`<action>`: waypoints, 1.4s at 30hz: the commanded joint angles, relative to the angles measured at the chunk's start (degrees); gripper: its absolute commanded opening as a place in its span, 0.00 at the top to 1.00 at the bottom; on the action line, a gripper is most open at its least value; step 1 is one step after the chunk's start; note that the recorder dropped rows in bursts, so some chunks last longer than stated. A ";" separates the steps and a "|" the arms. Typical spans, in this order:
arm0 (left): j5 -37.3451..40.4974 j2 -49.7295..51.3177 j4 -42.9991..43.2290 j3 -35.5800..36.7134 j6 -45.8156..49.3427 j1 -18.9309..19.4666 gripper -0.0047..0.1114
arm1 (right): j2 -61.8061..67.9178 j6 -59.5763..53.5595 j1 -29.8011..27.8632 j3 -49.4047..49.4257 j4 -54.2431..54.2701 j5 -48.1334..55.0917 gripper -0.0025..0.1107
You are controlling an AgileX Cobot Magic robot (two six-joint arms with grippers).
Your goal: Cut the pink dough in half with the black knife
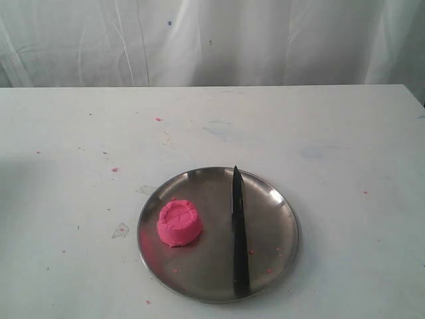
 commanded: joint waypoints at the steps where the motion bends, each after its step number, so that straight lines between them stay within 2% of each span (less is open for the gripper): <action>1: 0.06 -0.30 -0.21 0.29 0.00 -0.23 0.96 | 8.21 -13.52 1.76 -7.04 -0.96 11.07 0.98; 7: 0.06 -0.30 -0.21 0.29 0.00 -0.23 0.96 | 19.03 -17.72 3.30 -11.06 -0.48 16.85 0.98; 11: 0.06 -0.30 -0.21 0.29 0.00 -0.23 0.96 | 25.37 -23.59 3.66 -11.55 4.47 17.28 0.98; 17: 0.06 -0.30 -0.21 0.29 0.00 -0.23 0.96 | 39.55 -41.02 2.98 -11.55 24.01 14.03 0.98; 20: 0.06 -0.30 -0.21 0.29 0.00 -0.23 0.96 | 49.45 -51.72 0.71 -11.55 39.29 12.49 0.97; 25: 0.06 -0.30 -0.21 0.29 0.00 -0.23 0.96 | 66.78 -64.74 -1.58 -11.69 54.86 13.03 0.82; 30: 0.06 -0.30 -0.21 0.29 0.00 -0.23 0.96 | 81.06 -66.78 -1.60 -14.89 55.51 14.44 0.66; 42: 0.06 -0.30 -0.21 0.29 0.00 -0.23 0.96 | 93.93 -67.58 -1.60 -22.71 54.32 13.27 0.65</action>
